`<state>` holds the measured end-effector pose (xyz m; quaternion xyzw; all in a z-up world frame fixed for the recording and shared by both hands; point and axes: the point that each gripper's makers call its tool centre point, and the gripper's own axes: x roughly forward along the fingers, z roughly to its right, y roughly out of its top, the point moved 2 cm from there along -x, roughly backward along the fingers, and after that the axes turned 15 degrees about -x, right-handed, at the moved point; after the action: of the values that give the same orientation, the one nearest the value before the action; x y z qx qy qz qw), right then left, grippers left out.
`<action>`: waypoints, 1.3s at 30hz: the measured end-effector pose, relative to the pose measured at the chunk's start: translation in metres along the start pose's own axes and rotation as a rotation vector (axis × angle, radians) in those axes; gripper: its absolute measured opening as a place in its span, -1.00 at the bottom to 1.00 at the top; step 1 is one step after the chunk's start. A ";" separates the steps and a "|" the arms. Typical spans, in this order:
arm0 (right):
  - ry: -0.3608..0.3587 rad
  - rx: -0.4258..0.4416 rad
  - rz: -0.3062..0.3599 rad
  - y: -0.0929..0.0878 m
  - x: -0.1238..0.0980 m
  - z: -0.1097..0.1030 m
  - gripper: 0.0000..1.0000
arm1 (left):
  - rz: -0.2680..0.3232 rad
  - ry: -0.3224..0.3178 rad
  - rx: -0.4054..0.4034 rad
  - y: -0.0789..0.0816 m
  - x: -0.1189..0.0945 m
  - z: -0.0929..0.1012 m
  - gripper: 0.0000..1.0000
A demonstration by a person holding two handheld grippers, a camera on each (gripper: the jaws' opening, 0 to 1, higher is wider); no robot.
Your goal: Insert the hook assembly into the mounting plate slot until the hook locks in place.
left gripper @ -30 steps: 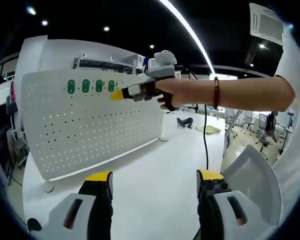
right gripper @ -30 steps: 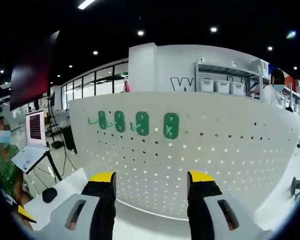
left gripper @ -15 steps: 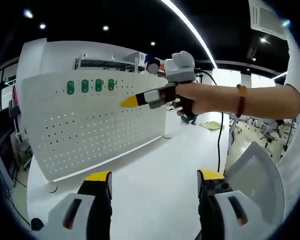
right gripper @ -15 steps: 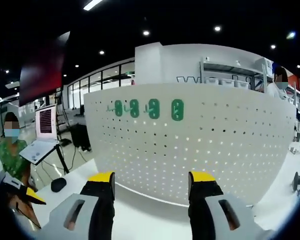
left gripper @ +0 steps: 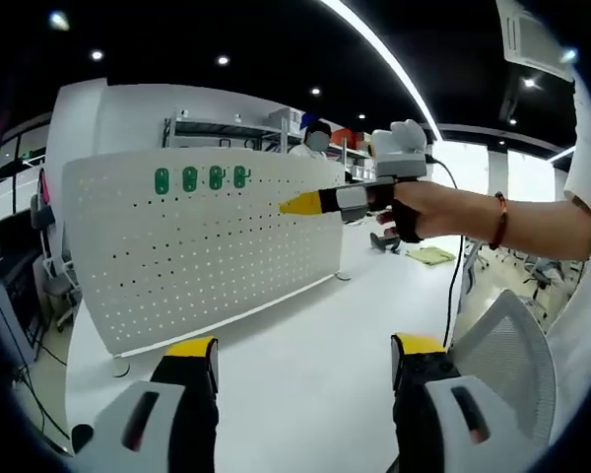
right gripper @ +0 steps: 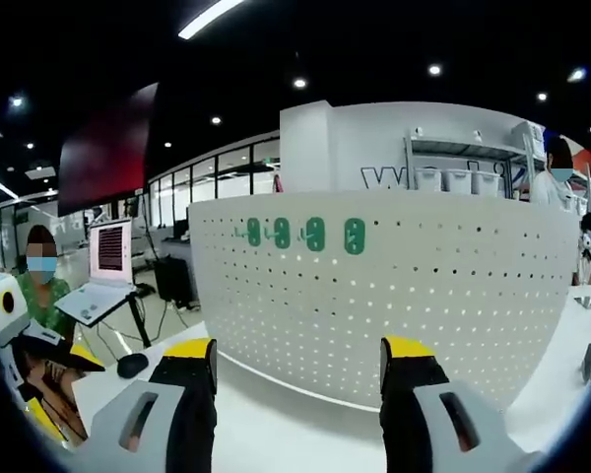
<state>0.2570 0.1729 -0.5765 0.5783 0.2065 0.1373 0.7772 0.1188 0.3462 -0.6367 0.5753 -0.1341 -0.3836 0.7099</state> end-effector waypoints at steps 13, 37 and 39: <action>0.068 -0.052 -0.011 -0.026 -0.041 -0.020 0.56 | -0.010 0.019 -0.007 -0.005 0.001 0.002 0.50; 0.126 -0.075 0.006 -0.053 -0.118 -0.037 0.75 | 0.028 0.026 0.011 0.002 -0.011 0.012 0.73; 0.147 -0.071 -0.005 -0.058 -0.123 -0.041 0.75 | 0.023 0.042 0.020 0.001 -0.016 0.011 0.73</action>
<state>0.1281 0.1352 -0.6225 0.5383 0.2594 0.1845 0.7803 0.1017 0.3493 -0.6287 0.5886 -0.1294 -0.3620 0.7112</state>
